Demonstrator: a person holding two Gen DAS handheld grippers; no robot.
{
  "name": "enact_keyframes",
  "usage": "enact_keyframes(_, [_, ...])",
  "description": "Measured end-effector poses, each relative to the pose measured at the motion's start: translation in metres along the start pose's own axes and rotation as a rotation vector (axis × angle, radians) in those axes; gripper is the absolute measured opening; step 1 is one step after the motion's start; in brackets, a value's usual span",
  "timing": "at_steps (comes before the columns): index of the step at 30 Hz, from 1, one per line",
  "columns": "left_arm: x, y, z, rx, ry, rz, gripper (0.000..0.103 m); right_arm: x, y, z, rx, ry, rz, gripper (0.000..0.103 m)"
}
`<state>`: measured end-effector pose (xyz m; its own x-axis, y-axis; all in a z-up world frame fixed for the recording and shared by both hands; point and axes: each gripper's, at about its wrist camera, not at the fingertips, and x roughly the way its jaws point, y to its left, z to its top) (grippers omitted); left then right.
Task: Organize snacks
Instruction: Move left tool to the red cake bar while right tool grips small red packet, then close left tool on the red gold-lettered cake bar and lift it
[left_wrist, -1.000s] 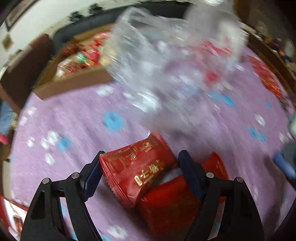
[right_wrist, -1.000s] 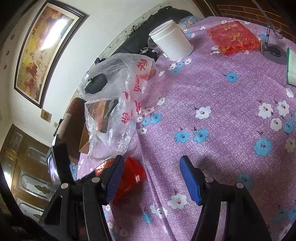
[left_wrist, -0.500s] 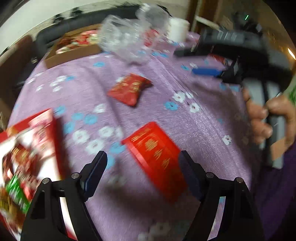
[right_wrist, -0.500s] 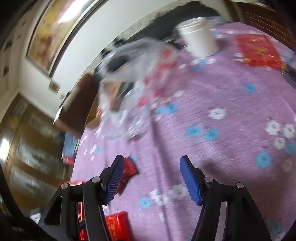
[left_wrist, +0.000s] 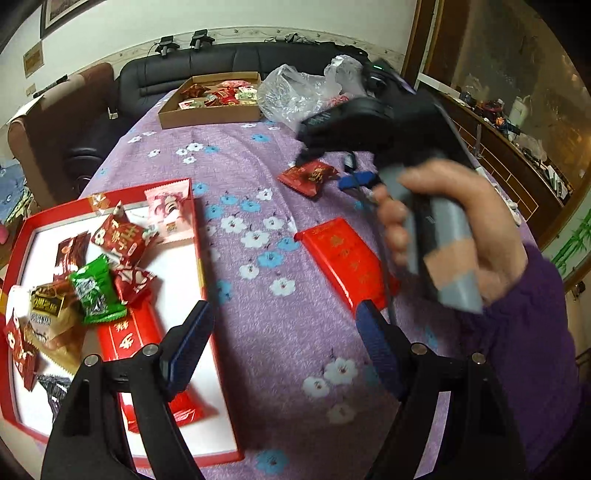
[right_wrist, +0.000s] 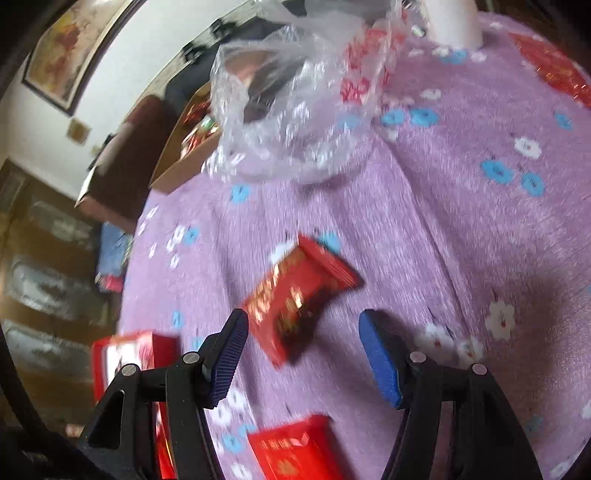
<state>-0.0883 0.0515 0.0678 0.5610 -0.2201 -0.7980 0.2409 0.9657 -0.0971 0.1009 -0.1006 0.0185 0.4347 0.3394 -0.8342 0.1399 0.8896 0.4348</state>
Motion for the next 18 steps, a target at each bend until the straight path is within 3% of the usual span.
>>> enact_keyframes(4, [-0.004,0.006,-0.009,-0.018,0.013,-0.013,0.079,0.014,0.024,0.007,-0.022,-0.023,-0.13,0.062])
enact_keyframes(5, [-0.006,0.008,-0.01,-0.022,0.01,-0.011,0.079,0.018,0.032,0.007,-0.068,-0.049,-0.189,0.056])
enact_keyframes(6, [-0.007,0.01,-0.011,-0.024,0.01,-0.012,0.079,0.02,0.039,0.008,-0.118,-0.06,-0.24,0.041])
enact_keyframes(8, [-0.009,0.012,-0.011,-0.027,0.007,-0.012,0.079,0.024,0.046,0.004,-0.226,-0.073,-0.294,0.037])
enact_keyframes(11, [-0.01,0.011,-0.009,-0.026,0.007,-0.008,0.079,0.016,0.039,0.0,-0.316,-0.047,-0.308,0.033])
enact_keyframes(15, [-0.004,-0.003,-0.002,-0.029,0.018,-0.013,0.079,-0.011,-0.016,0.005,-0.28,-0.028,-0.264,0.033])
enact_keyframes(18, [0.014,-0.021,0.006,-0.031,0.04,0.043,0.079,-0.03,-0.05,0.0,-0.268,-0.049,-0.243,0.034])
